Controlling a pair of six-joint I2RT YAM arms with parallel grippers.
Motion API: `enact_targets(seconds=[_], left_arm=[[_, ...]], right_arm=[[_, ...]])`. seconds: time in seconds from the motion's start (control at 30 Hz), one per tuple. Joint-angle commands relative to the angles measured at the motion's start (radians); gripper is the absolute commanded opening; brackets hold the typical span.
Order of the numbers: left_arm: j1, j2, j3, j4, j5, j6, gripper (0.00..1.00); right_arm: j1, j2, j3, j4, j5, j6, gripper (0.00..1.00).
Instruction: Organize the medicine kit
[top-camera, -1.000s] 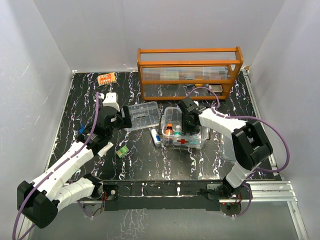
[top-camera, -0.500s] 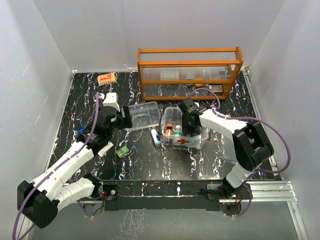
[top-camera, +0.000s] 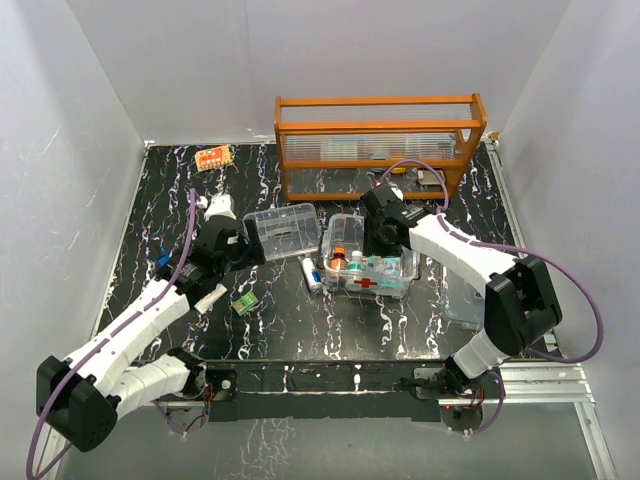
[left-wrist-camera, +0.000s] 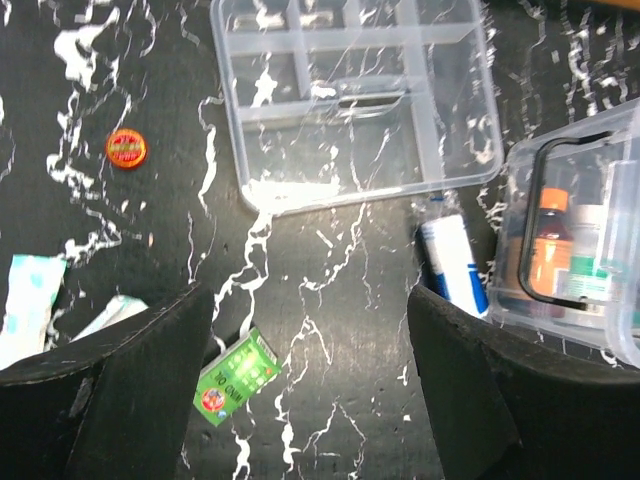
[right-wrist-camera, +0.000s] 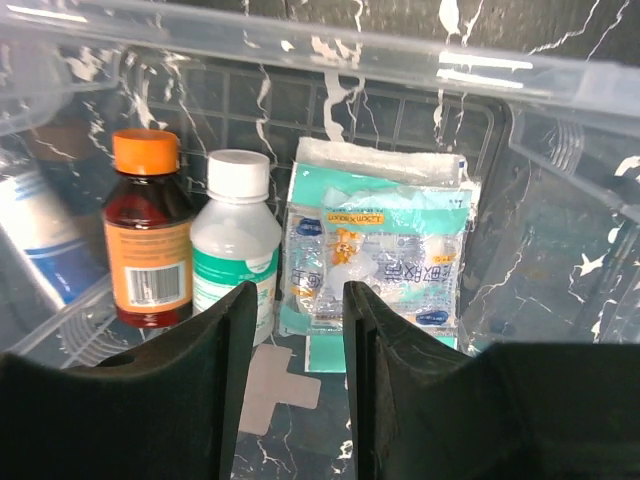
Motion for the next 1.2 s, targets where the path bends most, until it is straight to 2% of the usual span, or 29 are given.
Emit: enact_targets(seconds=[0.0, 0.2, 0.43, 0.7, 0.8, 1.0, 1.17], left_arm=[[-0.005, 0.029, 0.021, -0.138, -0.036, -0.117, 0.77], [-0.002, 0.122, 0.012, -0.259, -0.066, -0.234, 0.77], [0.007, 0.205, 0.0, -0.292, -0.004, -0.233, 0.74], [0.007, 0.26, 0.053, -0.045, 0.309, -0.119, 0.68], [0.007, 0.309, 0.064, 0.034, 0.385, -0.167, 0.67], [0.003, 0.449, 0.025, 0.233, 0.509, -0.334, 0.58], [-0.005, 0.519, 0.024, 0.341, 0.546, -0.382, 0.55]], right_arm=[[0.004, -0.062, 0.062, 0.008, 0.038, 0.001, 0.38], [0.005, -0.142, 0.063, 0.053, 0.028, -0.008, 0.39], [0.005, -0.247, 0.039, 0.119, -0.009, -0.028, 0.41], [0.005, -0.279, 0.016, 0.167, -0.063, -0.047, 0.41], [0.005, -0.286, 0.012, 0.171, -0.065, -0.046, 0.41], [0.005, -0.317, -0.017, 0.188, -0.07, -0.034, 0.41], [0.005, -0.333, -0.034, 0.192, -0.077, -0.025, 0.41]])
